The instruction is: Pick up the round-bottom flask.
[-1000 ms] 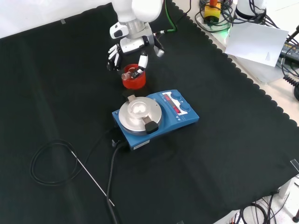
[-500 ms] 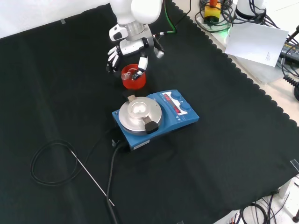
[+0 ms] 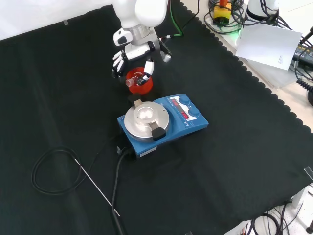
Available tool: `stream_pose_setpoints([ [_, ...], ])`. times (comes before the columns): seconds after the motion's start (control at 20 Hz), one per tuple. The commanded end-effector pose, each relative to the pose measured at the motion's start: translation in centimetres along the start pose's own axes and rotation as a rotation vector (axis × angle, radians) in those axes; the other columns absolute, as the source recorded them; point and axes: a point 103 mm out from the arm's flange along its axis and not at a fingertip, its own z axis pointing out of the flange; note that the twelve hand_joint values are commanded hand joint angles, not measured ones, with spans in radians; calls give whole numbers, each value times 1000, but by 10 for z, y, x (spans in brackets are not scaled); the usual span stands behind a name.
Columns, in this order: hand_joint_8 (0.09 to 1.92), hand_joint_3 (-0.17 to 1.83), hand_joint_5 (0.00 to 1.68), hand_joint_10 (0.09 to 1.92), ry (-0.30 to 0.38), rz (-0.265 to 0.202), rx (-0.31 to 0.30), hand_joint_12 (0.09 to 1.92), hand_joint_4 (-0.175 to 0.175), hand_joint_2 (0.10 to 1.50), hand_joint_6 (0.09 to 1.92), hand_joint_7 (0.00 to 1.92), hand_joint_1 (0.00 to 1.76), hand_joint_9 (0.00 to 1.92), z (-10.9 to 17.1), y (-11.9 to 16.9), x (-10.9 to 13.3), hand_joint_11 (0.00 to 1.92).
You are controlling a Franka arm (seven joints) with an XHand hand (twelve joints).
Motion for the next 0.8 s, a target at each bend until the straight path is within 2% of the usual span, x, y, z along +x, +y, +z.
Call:
stream_pose_setpoints([
  [0.05, 720, 605, 815, 657, -6, 1, 11, 1382, -53, 589, 760, 361, 903, 574, 2, 0, -1, 233],
  [0.25, 718, 610, 867, 656, -34, -12, -7, 1382, -48, 598, 725, 365, 919, 580, -1, -2, 1, 233],
  [0.35, 705, 685, 1128, 634, -35, -16, -10, 1368, 65, 617, 716, 446, 1060, 656, -3, -3, 0, 268],
  [0.4, 694, 726, 1201, 619, -27, -15, -14, 1360, 98, 609, 718, 473, 1099, 683, -4, -4, -1, 282],
  [0.45, 687, 752, 1240, 608, -23, -15, -19, 1355, 117, 603, 721, 488, 1121, 699, -6, -5, -1, 291],
  [0.6, 669, 823, 1253, 581, -7, -17, -48, 1348, 135, 582, 784, 508, 1136, 727, -14, -10, -4, 306],
  [0.8, 664, 853, 1222, 569, 9, -14, -81, 1345, 129, 584, 862, 511, 1132, 738, -26, -19, -8, 313],
])
